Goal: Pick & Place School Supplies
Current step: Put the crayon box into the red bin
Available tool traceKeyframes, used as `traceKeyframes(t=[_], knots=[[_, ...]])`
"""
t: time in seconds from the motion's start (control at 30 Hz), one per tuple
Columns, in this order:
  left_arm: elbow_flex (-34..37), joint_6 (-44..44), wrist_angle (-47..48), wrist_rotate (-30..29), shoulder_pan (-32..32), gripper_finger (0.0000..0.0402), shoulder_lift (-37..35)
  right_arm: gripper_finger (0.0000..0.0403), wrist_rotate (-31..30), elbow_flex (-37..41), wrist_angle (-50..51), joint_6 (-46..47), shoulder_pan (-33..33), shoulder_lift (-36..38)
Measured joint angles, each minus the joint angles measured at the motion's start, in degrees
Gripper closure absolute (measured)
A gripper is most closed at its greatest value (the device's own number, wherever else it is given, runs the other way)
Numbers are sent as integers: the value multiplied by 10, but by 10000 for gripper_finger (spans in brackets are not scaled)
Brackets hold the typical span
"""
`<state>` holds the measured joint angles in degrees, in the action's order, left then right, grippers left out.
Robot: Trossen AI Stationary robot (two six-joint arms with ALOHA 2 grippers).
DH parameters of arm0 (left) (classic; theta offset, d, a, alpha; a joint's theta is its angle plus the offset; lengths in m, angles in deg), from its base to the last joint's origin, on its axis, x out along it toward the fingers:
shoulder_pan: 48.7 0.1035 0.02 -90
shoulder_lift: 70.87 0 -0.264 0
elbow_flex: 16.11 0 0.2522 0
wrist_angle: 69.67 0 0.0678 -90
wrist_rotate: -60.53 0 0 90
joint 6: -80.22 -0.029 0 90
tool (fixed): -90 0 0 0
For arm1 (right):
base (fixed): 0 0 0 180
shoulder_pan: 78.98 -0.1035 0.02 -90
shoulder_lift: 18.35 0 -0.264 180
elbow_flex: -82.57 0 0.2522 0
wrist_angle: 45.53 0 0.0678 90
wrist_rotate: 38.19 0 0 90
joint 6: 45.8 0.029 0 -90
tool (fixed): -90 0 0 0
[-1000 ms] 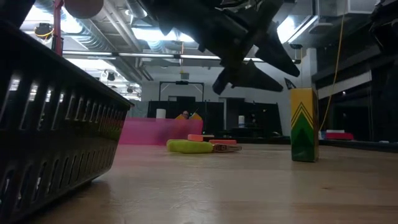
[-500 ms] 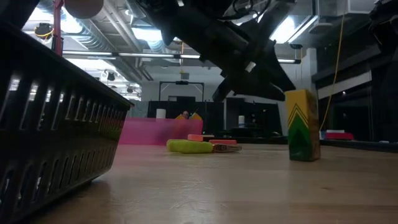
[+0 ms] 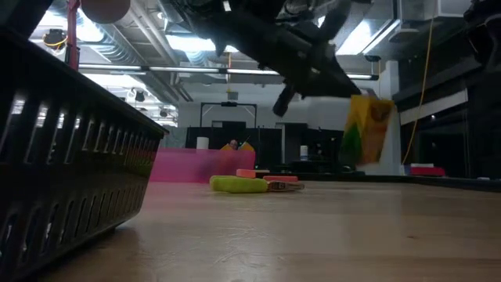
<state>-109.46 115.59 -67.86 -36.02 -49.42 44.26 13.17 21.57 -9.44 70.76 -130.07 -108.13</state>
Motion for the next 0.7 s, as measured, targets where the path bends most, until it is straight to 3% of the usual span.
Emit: traceKeyframes(t=[0.23,0.4,0.7], knots=[[0,-25,53,-35,61,399,-64,335,-28,0,0,8,3,0],[0,-60,147,-102,107,399,-123,335,-51,0,0,11,7,0],[-1,-40,331,-254,164,399,-227,335,-64,0,2,-15,29,0]])
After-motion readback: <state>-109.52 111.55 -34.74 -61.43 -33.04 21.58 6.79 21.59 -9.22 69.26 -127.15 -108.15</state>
